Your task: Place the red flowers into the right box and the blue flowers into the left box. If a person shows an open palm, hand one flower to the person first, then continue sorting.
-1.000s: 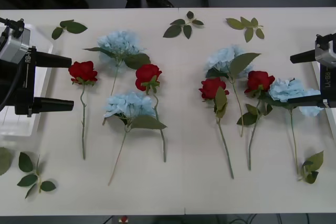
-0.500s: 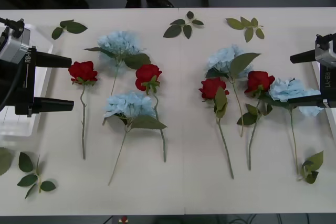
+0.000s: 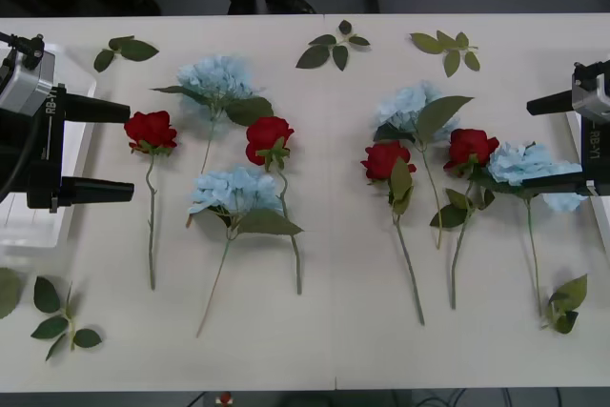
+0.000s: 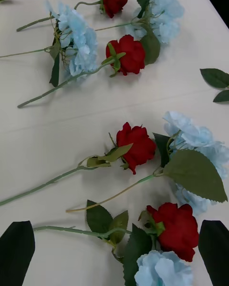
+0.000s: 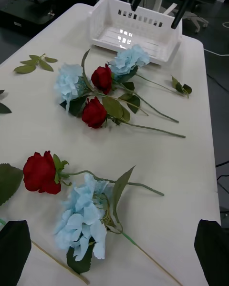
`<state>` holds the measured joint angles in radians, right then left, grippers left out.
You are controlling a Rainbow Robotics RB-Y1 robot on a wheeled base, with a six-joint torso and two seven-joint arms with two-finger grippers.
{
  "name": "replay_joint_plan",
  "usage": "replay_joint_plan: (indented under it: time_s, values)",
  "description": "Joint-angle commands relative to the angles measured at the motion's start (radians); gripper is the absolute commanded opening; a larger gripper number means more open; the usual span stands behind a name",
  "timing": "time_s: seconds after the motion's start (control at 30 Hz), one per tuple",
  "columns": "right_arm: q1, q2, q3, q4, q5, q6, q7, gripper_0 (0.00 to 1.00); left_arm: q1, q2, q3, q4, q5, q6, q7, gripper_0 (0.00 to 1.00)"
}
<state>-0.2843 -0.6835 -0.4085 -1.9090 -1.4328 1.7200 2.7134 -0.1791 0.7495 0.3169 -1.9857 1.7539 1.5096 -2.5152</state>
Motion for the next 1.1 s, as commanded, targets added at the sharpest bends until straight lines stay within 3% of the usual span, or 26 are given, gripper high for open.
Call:
replay_joint_plan:
  time_s: [0.03, 1.1]
  values:
    - [-0.022, -0.030, -0.013, -0.016, 0.000, -0.008, -0.008, 1.00, -0.034, 0.008, 0.004, -0.010, 0.001, -0.005, -0.040, 1.00]
    - [-0.022, -0.030, -0.013, -0.016, 0.000, -0.008, -0.008, 1.00, -0.034, 0.008, 0.004, -0.010, 0.001, -0.005, -0.040, 1.00]
